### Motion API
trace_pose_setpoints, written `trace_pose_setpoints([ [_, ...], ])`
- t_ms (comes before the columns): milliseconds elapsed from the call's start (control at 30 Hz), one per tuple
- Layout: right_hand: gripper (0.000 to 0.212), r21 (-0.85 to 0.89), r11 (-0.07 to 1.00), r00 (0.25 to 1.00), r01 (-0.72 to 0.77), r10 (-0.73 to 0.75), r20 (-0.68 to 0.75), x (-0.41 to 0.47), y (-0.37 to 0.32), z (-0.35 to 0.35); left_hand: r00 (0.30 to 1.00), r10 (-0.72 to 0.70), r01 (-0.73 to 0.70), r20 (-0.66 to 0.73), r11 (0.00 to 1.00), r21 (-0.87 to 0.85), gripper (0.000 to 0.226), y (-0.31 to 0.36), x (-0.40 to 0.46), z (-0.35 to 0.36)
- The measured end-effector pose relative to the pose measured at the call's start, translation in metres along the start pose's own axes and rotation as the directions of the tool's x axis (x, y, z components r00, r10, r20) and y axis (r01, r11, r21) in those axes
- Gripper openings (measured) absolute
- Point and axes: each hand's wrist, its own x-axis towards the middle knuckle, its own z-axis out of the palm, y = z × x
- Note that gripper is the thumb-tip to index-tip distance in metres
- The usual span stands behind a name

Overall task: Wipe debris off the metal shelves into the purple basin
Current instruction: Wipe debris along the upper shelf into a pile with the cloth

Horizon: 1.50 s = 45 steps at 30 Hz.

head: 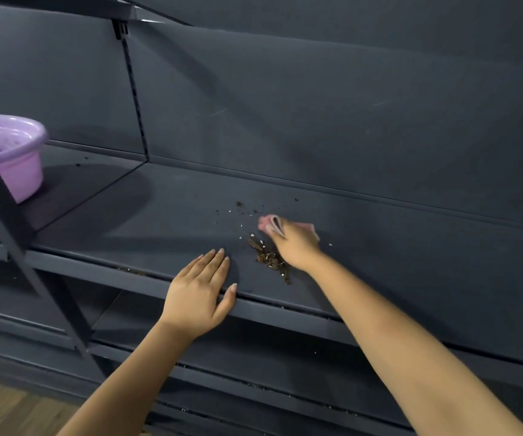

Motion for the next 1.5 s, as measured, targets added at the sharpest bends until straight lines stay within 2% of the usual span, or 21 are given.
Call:
trace_pose_setpoints([
  [167,0.031,0.169,0.980,0.993,0.100,-0.110,0.052,0.011,-0.003,0.003,0.999,0.026,-0.026,0.023,1.000,-0.009,0.075,-0.006,0.000,-0.003],
  [233,0.028,0.281,0.952,0.993,0.122,-0.116,-0.037,0.013,0.009,-0.007,0.998,0.033,-0.032,0.046,0.999,-0.017,0.075,-0.016,0.002,-0.006],
  [300,0.026,0.321,0.941,0.985,0.104,-0.053,-0.164,0.014,0.023,-0.025,0.998,0.015,-0.014,0.061,1.000,-0.014,0.076,-0.027,0.006,-0.007],
  [400,0.034,0.217,0.973,0.936,-0.081,0.149,-0.320,0.019,0.054,-0.056,0.997,-0.013,0.012,0.076,1.000,0.017,0.078,-0.037,0.008,-0.008],
  [500,0.040,0.081,0.931,0.896,-0.355,0.363,-0.257,0.019,0.084,-0.064,0.997,-0.008,0.007,0.079,1.000,0.022,0.079,-0.040,0.008,-0.006],
  [567,0.039,-0.061,0.912,0.895,-0.406,0.383,-0.231,0.015,0.089,-0.055,0.997,-0.002,0.000,0.075,1.000,0.017,0.078,-0.040,0.008,-0.005],
  [633,0.037,-0.102,0.936,0.921,-0.338,0.306,-0.242,0.014,0.080,-0.044,0.997,-0.001,0.000,0.073,1.000,0.018,0.077,-0.041,0.009,-0.004],
  [767,0.040,-0.079,0.986,0.977,-0.146,0.131,-0.167,0.010,0.040,-0.015,0.995,-0.009,0.008,0.099,1.000,0.013,0.077,-0.039,0.009,-0.006],
  [900,0.032,0.003,1.000,0.997,-0.004,0.004,-0.078,0.007,-0.010,0.007,0.993,-0.026,0.025,0.114,1.000,0.015,0.077,-0.038,0.008,-0.007],
  [967,0.031,0.086,0.996,0.999,0.027,-0.024,-0.033,0.009,-0.021,0.015,0.993,-0.041,0.041,0.114,0.999,0.009,0.077,-0.037,0.006,-0.007],
  [1033,0.031,0.199,0.979,0.998,0.049,-0.040,-0.052,0.011,-0.021,0.016,0.993,-0.049,0.048,0.111,0.999,0.010,0.077,-0.036,0.006,-0.007],
  [1133,0.035,0.313,0.950,0.971,-0.022,0.095,-0.221,0.007,-0.008,-0.004,0.991,-0.053,0.054,0.126,0.999,-0.005,0.078,-0.035,0.007,-0.008],
  [1233,0.035,0.278,0.955,0.909,-0.108,0.208,-0.362,0.006,0.016,-0.039,0.989,-0.066,0.075,0.136,0.995,-0.059,0.082,-0.037,0.011,-0.008],
  [1300,0.032,0.215,0.956,0.882,-0.199,0.271,-0.386,0.010,0.038,-0.055,0.986,-0.066,0.078,0.152,0.995,-0.069,0.084,-0.038,0.014,-0.007],
  [1400,0.031,0.098,0.917,0.858,-0.386,0.396,-0.328,0.020,0.066,-0.059,0.986,-0.047,0.053,0.158,0.998,-0.034,0.080,-0.040,0.014,-0.004],
  [1500,0.032,0.085,0.884,0.825,-0.459,0.460,-0.327,0.030,0.084,-0.057,0.984,-0.040,0.043,0.171,0.999,-0.012,0.075,-0.041,0.011,-0.005],
])
